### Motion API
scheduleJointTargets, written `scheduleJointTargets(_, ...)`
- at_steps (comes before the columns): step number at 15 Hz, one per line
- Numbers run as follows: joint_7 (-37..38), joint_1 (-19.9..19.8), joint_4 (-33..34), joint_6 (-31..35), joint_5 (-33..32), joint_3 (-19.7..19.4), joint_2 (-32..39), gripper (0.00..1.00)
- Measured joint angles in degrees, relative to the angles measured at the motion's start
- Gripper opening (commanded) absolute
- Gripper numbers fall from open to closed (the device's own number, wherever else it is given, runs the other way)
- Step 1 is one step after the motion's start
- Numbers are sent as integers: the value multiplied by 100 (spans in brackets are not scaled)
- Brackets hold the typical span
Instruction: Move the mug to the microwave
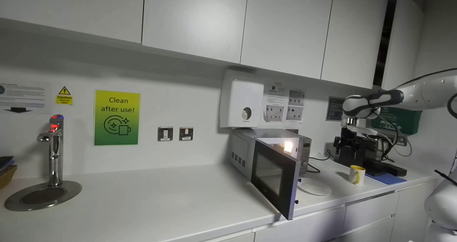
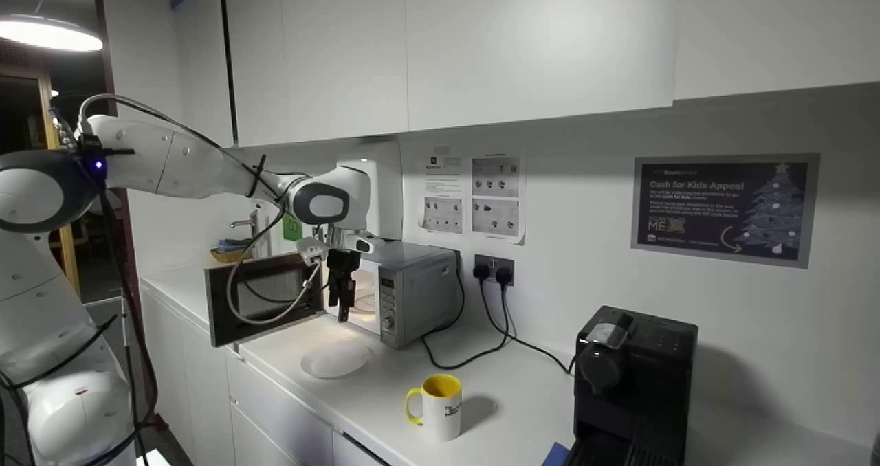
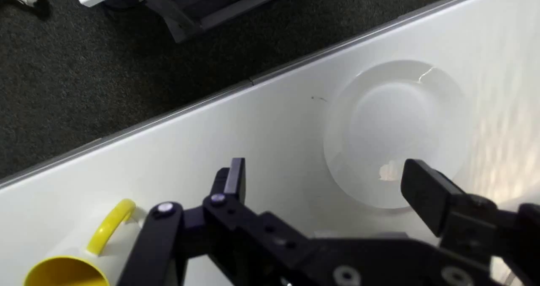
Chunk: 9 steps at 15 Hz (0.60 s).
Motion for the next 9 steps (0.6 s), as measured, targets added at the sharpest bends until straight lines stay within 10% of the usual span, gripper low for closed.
scheduleJointTargets(9,1618,-665,-1234,1451,-1346,79,-316,100)
